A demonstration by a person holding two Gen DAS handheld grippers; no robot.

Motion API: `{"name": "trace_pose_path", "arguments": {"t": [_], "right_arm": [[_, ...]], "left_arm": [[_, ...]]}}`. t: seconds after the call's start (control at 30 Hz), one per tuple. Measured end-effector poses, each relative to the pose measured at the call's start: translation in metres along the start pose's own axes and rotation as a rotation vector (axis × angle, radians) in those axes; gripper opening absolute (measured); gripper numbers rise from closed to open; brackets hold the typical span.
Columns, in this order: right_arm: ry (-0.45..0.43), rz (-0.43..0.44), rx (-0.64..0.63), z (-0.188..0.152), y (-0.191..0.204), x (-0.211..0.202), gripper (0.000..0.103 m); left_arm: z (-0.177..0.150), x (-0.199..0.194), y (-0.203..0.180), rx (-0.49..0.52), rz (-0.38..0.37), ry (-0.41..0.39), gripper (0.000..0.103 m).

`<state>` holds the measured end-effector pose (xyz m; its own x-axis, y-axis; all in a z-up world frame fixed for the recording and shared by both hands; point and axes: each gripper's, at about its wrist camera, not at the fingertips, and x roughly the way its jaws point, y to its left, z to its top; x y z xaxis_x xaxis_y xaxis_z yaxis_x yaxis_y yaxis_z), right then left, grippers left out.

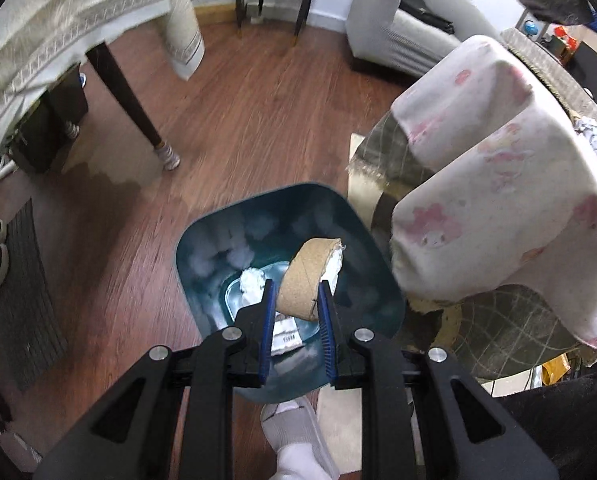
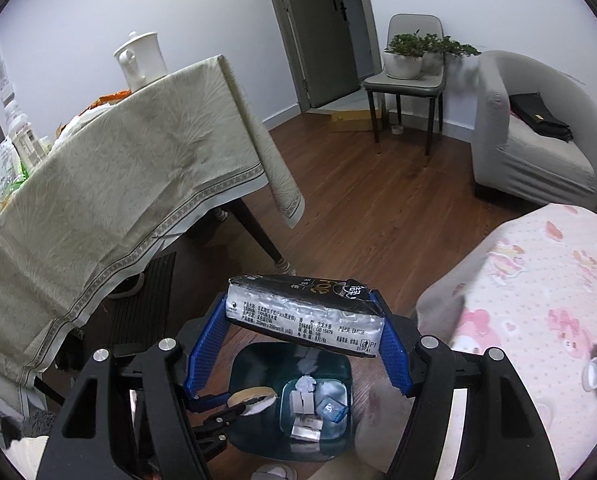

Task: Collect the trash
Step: 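Open the left tool over the bin to drop the tape roll, then open the right tool over the bin to drop the black box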

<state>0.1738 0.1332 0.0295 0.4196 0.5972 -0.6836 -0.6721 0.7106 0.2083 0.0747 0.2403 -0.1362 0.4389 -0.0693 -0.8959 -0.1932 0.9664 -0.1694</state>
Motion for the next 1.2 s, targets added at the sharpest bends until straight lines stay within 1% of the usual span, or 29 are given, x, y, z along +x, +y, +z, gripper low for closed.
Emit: {"name": "trace_pose_path", "arguments": {"t": [0.13,0.2,0.23,0.3,0.37,0.5,0.53,0.67,0.83,1.0,1.1,1.17,1.2], "right_arm": [[0.012,0.004,-0.005,0.0,0.006,0.008,0.07],[0.02,0.003,-0.007,0.001,0.009,0.012,0.07],[0.025,0.003,-0.007,0.0,0.011,0.015,0.07],[0.034,0.002,-0.011,-0.001,0.014,0.02,0.07],[0.043,0.002,-0.016,-0.001,0.017,0.024,0.07],[0.065,-0.003,-0.032,-0.004,0.025,0.035,0.07],[0.07,-0.005,-0.035,-0.005,0.027,0.037,0.07],[0.095,-0.013,-0.046,-0.01,0.03,0.047,0.07],[0.151,-0.018,-0.07,-0.023,0.038,0.067,0.07],[0.206,-0.017,-0.078,-0.039,0.039,0.084,0.07],[0.249,-0.005,-0.069,-0.05,0.037,0.096,0.07],[0.274,-0.011,-0.075,-0.057,0.037,0.104,0.07],[0.286,-0.011,-0.076,-0.06,0.037,0.108,0.07]], "left_arm": [[-0.004,0.007,0.006,-0.006,-0.002,0.03,0.023],[-0.007,0.01,0.007,-0.006,-0.001,0.045,0.031],[-0.009,0.011,0.008,-0.004,-0.002,0.048,0.038],[-0.01,0.011,0.008,0.002,-0.004,0.052,0.039],[-0.01,0.009,0.01,0.004,-0.006,0.048,0.042],[-0.009,-0.002,0.018,-0.015,-0.008,0.017,0.05],[-0.009,-0.009,0.021,-0.024,-0.009,-0.003,0.054],[-0.005,-0.031,0.032,-0.06,-0.001,-0.07,0.06],[0.0,-0.059,0.043,-0.096,0.005,-0.152,0.063],[0.004,-0.08,0.051,-0.124,0.006,-0.212,0.064],[0.007,-0.094,0.055,-0.136,0.009,-0.256,0.06],[0.009,-0.101,0.059,-0.15,0.004,-0.278,0.052],[0.011,-0.104,0.061,-0.157,0.003,-0.288,0.051]]}}
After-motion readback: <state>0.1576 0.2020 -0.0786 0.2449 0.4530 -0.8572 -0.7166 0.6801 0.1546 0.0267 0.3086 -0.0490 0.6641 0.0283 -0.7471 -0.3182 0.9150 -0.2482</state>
